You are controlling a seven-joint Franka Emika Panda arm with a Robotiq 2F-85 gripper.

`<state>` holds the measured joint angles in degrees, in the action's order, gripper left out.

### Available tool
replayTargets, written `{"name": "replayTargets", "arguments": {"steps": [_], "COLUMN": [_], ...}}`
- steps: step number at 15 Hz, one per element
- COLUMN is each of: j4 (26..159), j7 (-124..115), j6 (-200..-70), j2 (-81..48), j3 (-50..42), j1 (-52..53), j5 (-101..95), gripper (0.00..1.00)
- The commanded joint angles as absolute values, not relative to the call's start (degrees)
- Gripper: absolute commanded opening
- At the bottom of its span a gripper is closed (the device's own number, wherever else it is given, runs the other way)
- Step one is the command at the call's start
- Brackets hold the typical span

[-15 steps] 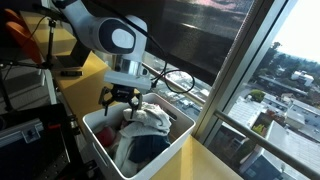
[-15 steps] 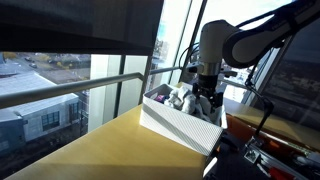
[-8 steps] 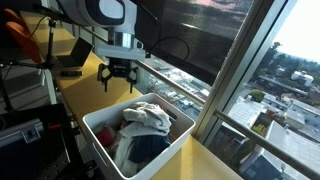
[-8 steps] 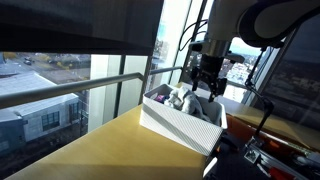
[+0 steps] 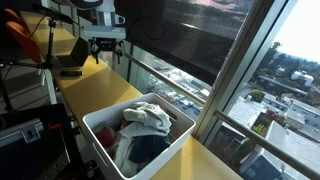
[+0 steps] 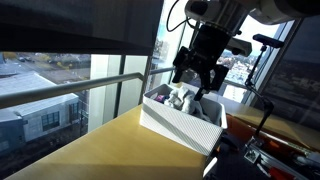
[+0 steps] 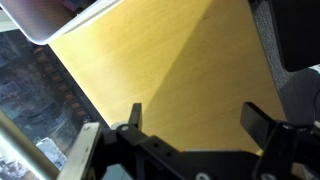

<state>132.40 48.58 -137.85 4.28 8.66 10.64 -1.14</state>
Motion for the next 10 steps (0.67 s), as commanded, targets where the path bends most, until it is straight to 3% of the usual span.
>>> {"name": "replayTargets", "arguments": {"steps": [1, 10], "j4": [132.11, 131.86], "j7": [47.92, 47.55], "j6": [-138.19, -138.27], "j2": [4.17, 4.06], "j3": [8.81, 8.87], "j1": [11.05, 11.11], "j5": [-1.13, -1.11], "gripper": [1.0, 1.0]}}
